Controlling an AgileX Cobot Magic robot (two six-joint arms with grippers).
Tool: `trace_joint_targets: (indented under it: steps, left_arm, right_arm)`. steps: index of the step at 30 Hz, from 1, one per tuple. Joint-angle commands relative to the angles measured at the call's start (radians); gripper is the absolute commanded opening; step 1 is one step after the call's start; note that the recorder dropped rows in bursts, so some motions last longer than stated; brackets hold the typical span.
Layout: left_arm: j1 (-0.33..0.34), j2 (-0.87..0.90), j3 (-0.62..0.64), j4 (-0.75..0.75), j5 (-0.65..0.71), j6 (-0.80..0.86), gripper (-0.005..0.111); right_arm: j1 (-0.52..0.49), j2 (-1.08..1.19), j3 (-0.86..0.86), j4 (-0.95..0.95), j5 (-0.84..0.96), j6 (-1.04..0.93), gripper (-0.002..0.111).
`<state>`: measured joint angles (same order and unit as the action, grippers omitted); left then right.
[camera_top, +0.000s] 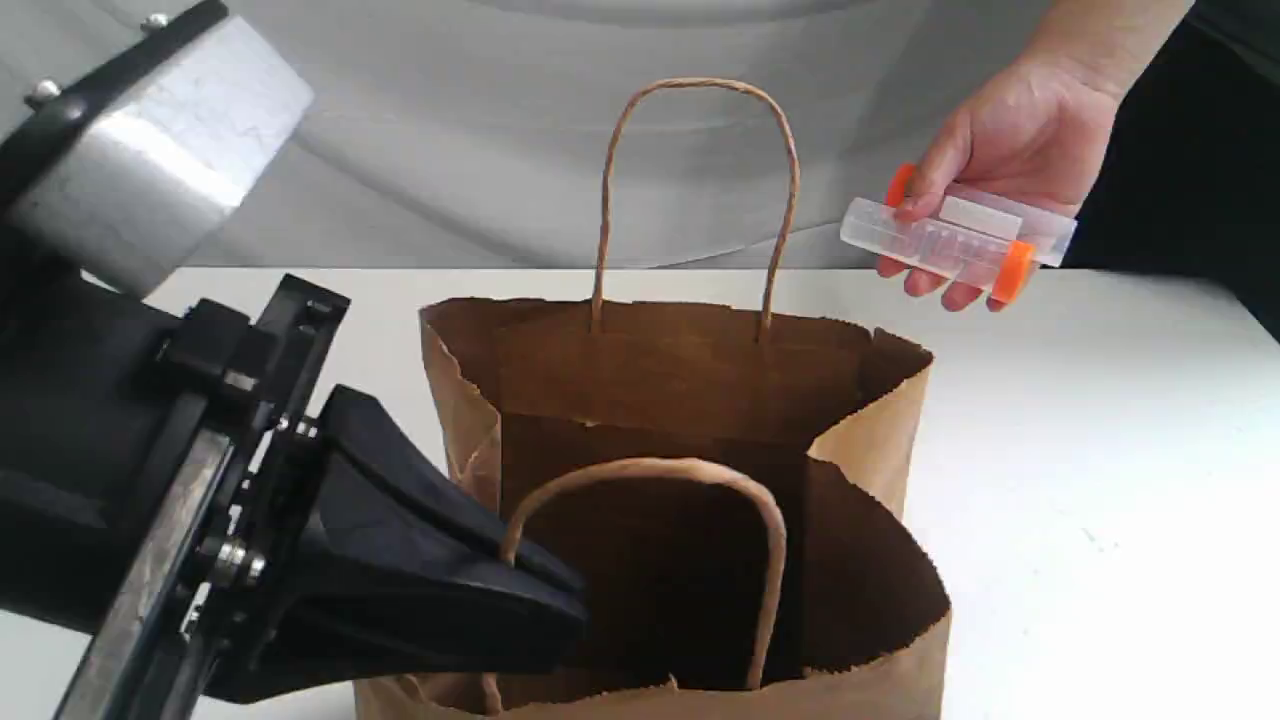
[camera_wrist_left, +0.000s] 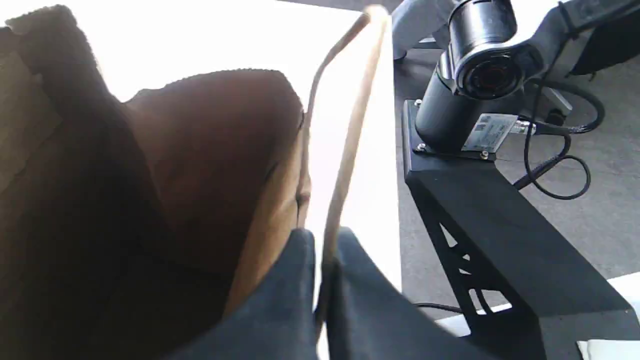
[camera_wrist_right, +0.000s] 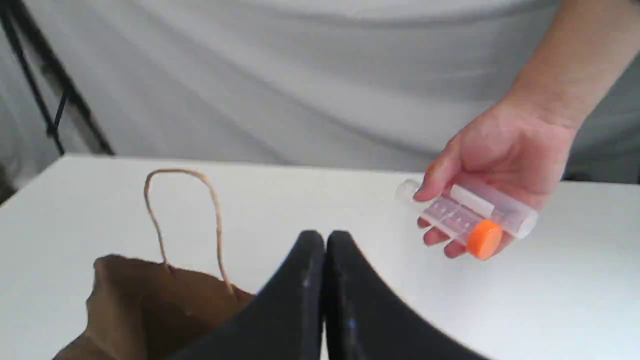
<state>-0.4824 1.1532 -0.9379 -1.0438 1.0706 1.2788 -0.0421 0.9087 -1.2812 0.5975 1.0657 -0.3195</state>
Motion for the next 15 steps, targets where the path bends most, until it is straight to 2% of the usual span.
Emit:
trace_joint_targets:
  steps: [1,5,11,15]
  left_arm:
    - [-0.008,0.0,0.005,-0.016,0.008,0.01,0.0]
    - [-0.008,0.0,0.005,-0.016,0.012,0.01,0.0]
    - [-0.008,0.0,0.005,-0.016,0.023,0.006,0.0]
    - [-0.008,0.0,0.005,-0.016,0.028,0.004,0.0]
  right_arm:
    - [-0.006,0.173,-0.171,-0.011,0.155,-0.017,0.0]
    - [0.024,0.309,-0.263,-0.007,0.155,-0.03,0.0]
    - [0.148,0.456,-0.268,-0.033,0.155,-0.099,0.001]
    - [0.229,0.538,-0.268,-0.061,0.155,-0.127,0.018]
